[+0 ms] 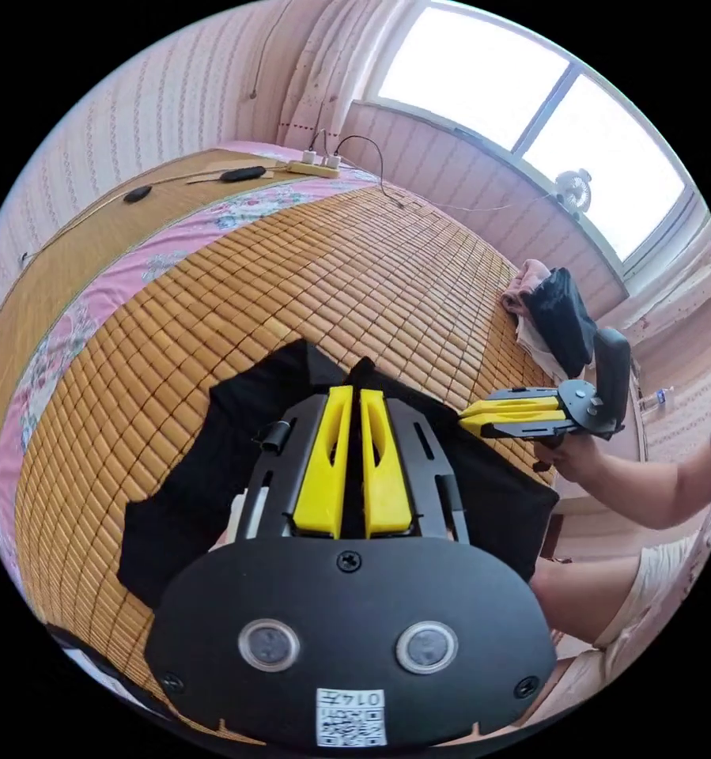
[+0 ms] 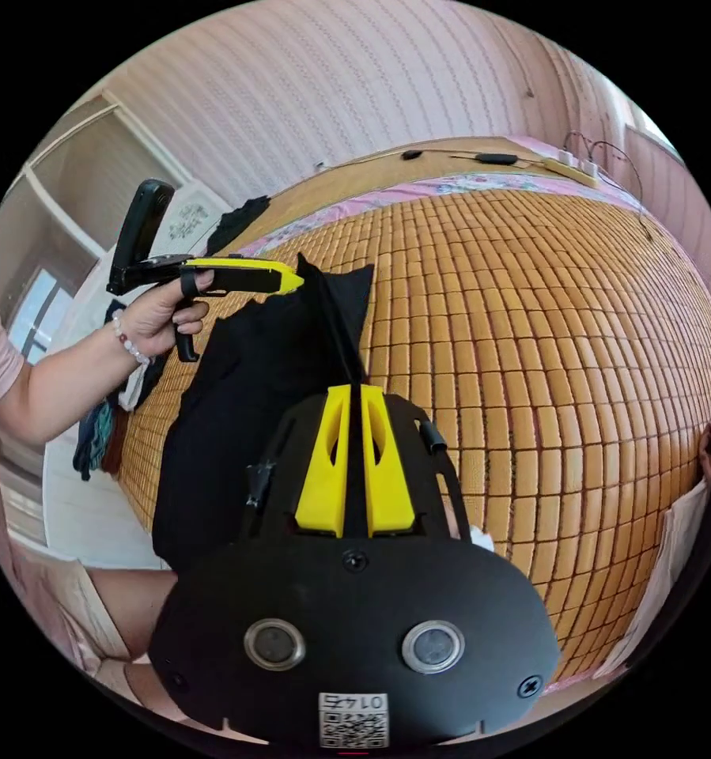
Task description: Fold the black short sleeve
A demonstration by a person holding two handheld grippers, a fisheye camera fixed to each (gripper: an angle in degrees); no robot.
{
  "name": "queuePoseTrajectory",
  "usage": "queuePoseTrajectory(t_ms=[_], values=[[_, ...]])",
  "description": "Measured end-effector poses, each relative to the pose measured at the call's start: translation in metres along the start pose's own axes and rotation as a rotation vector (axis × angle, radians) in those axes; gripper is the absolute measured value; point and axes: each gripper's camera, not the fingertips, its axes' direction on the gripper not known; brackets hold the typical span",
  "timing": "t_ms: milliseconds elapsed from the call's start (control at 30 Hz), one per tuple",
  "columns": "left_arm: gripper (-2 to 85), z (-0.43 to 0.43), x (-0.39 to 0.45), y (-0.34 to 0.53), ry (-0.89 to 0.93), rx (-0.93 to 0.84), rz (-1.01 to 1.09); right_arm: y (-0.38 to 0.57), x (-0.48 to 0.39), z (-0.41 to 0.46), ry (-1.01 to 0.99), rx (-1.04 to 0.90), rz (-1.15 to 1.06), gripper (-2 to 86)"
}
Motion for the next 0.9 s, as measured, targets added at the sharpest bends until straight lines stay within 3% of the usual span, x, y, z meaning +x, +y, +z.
queuePoseTrajectory(t_ms=[167,367,600,900], values=[[3.8,-0.02,-0.028,0.077,-0.034,-0.062,-0.18,0.006,-0.012,0.013,0.066,-0.157,-0.109,1.3],[2.5,-0.053,-0.055,0.125,-0.085,0.031,-0.324,-0.033,-0.01,0.024,0.132,-0.114,-0.144,3.8],[8.8,-0.086,-0.115,0.182,-0.227,0.111,-0.551,-0.107,0.008,0.077,0.159,-0.086,-0.09,8.9],[7.6,-0.077,-0.183,0.217,-0.133,0.093,-0.699,-0.14,0.024,0.11,0.122,-0.16,-0.072,0.7]])
